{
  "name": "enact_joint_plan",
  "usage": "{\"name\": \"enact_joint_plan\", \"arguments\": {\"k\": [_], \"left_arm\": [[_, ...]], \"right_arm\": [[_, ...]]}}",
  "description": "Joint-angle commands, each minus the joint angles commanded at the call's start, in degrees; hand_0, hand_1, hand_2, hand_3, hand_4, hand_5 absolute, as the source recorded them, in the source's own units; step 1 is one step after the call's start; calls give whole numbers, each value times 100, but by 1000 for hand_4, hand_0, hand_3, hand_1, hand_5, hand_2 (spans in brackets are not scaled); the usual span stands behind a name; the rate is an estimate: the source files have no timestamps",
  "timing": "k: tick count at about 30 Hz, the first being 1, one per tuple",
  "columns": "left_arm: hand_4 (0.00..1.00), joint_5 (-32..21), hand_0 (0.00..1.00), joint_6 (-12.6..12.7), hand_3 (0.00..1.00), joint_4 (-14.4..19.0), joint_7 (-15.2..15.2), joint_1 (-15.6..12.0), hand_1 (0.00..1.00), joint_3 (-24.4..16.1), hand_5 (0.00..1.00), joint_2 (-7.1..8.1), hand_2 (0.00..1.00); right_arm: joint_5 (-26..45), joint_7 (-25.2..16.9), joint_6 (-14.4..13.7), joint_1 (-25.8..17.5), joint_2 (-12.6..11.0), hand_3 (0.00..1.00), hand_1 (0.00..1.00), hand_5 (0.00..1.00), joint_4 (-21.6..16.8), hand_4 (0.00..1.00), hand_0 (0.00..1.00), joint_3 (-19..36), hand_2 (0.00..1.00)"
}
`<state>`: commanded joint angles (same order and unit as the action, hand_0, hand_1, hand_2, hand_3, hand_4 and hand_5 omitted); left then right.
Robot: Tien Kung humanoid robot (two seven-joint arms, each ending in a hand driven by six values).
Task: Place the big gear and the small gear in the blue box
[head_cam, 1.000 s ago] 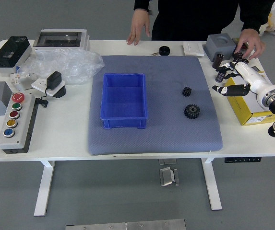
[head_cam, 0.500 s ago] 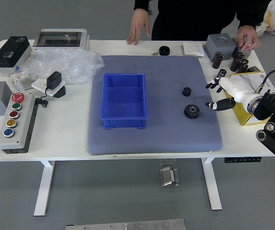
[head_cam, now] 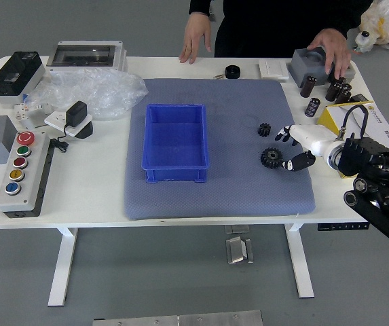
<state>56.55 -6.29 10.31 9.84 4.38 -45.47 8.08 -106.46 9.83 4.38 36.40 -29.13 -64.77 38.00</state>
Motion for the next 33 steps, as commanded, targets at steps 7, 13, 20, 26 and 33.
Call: {"name": "enact_joint_plan", "arguments": {"k": [7, 13, 20, 26, 33], "left_arm": [[817, 6, 918, -1, 884, 0, -2, -4, 901, 4, 355, 3, 897], [816, -3, 918, -1, 884, 0, -4, -13, 901, 10, 355, 9, 897], [816, -17, 918, -1, 885, 0, -9, -12, 901, 15, 355, 14, 897], [815, -27, 918, -1, 884, 0, -11, -8, 901, 22, 354, 16, 897], [815, -25, 918, -2, 884, 0, -13, -1, 901, 21, 354, 13, 897]], "right_arm": [[-39, 25, 126, 59, 68, 805, 669, 184, 54, 769, 747, -94, 779], [-75, 38, 178, 94, 129, 816, 673, 188, 115, 776, 752, -78, 786], [-102, 52, 204, 133, 190, 826, 674, 194, 207, 782, 750, -67, 790], [-131, 58, 209, 185, 258, 823, 674, 193, 303, 782, 751, -85, 790], [-153, 56, 214, 221, 345, 827, 678, 210, 423, 794, 750, -144, 792]]}}
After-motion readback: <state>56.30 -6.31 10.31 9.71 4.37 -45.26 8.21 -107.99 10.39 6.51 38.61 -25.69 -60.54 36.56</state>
